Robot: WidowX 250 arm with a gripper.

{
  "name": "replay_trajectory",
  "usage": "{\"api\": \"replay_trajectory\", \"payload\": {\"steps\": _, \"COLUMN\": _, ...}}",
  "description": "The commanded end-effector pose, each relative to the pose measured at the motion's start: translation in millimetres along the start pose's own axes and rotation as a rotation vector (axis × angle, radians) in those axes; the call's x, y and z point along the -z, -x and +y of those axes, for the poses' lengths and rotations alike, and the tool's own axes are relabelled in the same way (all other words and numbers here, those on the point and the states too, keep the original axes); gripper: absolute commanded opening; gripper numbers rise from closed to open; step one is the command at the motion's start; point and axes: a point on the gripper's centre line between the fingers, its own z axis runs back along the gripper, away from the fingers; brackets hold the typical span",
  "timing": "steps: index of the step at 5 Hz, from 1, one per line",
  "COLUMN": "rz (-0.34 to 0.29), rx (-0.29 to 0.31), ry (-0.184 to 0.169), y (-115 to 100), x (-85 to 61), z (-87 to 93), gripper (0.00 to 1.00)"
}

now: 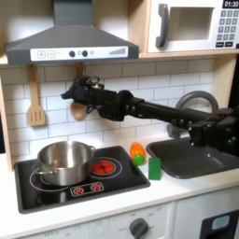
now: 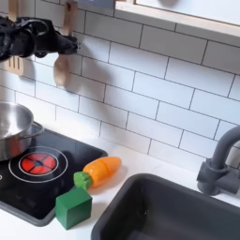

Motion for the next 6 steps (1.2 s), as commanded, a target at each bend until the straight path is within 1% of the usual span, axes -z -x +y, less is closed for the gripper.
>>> {"api": "replay_trajectory", "payload": {"steps": 1, "rz": -0.002, "rx": -0.004, "ry": 0.01, "y": 0.6, "x": 3.7, "z": -7.1, "gripper": 0.0}}
{"api": "replay_trajectory", "payload": {"steps": 2, "rz": -0.001, "rx": -0.003, "ry": 0.008, "y": 0.2, "x": 2.7, "z": -6.6, "gripper": 0.0}}
{"api": "replay_trajectory", "payload": {"steps": 3, "rz": 0.005, "rx": -0.013, "ry": 0.005, "y": -0.7, "x": 3.8, "z": -3.4, "gripper": 0.0}}
{"api": "replay_trajectory", "payload": {"steps": 4, "rz": 0.04, "rx": -0.022, "ry": 0.017, "y": 1.8, "x": 2.1, "z": -2.2, "gripper": 0.0}}
{"api": "replay_trajectory", "payload": {"steps": 5, "rz": 0.045, "rx": -0.023, "ry": 0.033, "y": -0.6, "x": -1.1, "z": -4.8, "gripper": 0.0}}
{"api": "replay_trajectory", "payload": {"steps": 6, "rz": 0.044, "rx": -0.026, "ry": 0.038, "y": 0.1, "x": -5.2, "z": -2.7, "gripper": 0.0}}
